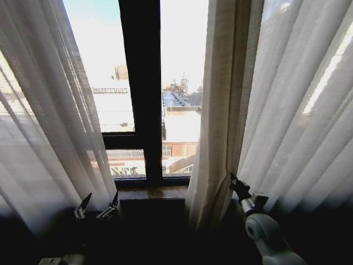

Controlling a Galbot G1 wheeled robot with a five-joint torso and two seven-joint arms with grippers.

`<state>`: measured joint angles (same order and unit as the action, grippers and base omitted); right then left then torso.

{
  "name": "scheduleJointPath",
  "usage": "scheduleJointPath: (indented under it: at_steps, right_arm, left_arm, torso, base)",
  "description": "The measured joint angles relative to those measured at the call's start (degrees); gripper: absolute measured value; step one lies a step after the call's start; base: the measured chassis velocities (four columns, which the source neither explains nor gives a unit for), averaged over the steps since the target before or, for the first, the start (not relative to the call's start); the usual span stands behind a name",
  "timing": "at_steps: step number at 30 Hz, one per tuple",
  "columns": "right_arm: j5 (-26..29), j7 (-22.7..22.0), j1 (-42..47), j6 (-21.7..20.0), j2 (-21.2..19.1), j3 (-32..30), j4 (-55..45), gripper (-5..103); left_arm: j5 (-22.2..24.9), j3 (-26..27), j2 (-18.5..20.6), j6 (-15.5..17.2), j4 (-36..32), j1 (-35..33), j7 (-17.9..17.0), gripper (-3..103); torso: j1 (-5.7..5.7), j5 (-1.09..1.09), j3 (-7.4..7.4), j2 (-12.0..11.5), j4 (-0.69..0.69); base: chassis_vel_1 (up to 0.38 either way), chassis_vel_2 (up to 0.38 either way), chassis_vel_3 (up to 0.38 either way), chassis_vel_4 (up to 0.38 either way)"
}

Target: Open the curtains by pulling them apart, changing their state from closed to fully open.

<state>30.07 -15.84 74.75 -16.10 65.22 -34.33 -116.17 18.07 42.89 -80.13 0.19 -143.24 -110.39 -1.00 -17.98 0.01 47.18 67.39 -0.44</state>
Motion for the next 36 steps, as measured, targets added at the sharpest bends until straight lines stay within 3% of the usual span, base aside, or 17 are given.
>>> scheduleJointPath:
  at_steps: [36]
  right_arm:
    - [-0.1, -0.1, 1.3, 0.2, 0.3, -0.9, -0.7, 0]
  left_arm:
    - [0.0, -0.3, 0.0, -0.1, 0.0, -0.1, 0.1, 100]
  torso:
    - [-0.01, 0.01, 0.0, 0.0, 0.0]
  base:
    - [-0.351, -0.36, 0.352, 0.361]
